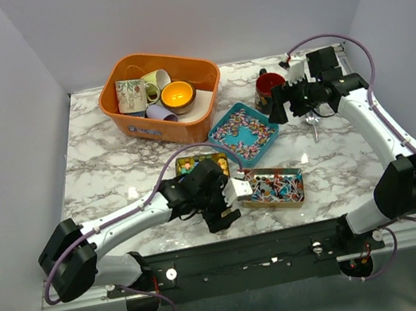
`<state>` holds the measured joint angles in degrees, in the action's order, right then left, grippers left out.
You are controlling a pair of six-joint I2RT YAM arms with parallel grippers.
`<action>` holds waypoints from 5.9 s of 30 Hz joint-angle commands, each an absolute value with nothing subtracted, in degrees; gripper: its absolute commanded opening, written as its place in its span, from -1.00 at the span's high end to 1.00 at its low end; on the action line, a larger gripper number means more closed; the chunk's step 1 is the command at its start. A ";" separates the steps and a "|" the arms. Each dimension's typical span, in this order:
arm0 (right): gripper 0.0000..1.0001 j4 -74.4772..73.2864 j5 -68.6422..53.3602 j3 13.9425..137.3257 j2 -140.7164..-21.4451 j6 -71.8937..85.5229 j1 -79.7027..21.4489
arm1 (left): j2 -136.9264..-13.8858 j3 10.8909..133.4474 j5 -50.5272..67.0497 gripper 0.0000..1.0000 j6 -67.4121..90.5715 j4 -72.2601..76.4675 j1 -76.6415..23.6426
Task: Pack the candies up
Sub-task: Close the bottle lid on the packing bottle, then move the packing bottle to the center of the board.
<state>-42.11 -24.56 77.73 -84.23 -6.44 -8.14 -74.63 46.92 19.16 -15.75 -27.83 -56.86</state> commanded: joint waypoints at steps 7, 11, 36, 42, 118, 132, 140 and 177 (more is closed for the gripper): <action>-0.99 -42.45 -25.58 79.10 -84.90 -6.33 -7.91 | -73.13 46.49 19.69 -0.97 -14.85 -25.75 -57.22; -0.99 -42.89 -25.40 79.10 -84.81 -6.77 -7.91 | -71.90 47.72 19.51 -0.97 -14.85 -27.51 -57.22; 0.38 -66.36 -32.52 89.92 -85.25 -47.63 -37.68 | -49.14 36.21 -15.55 -0.26 15.79 -6.50 -40.46; -0.05 -59.32 -35.33 84.99 -88.31 -44.54 -51.40 | -41.85 37.00 -10.91 -0.74 25.21 -18.09 -23.31; -0.52 -46.49 -13.10 66.79 -66.01 -30.41 -41.23 | -43.07 26.81 8.91 -0.97 19.51 -15.84 -46.20; -0.54 -47.99 -16.61 73.73 -71.45 -29.18 -34.89 | -42.63 20.92 -4.04 -0.97 34.45 -10.03 -69.76; -0.55 -46.59 -17.40 75.59 -72.16 -29.01 -34.89 | -44.64 21.62 -9.49 -0.97 37.00 -12.31 -71.72; -0.57 -45.53 -16.44 77.43 -72.95 -31.82 -34.89 | -46.67 30.77 -9.24 -0.97 35.15 -32.26 -72.85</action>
<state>-45.36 -17.17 76.82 -74.81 -30.98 -34.92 -47.83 30.83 -14.15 28.88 -21.21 -71.00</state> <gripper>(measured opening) 0.786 0.987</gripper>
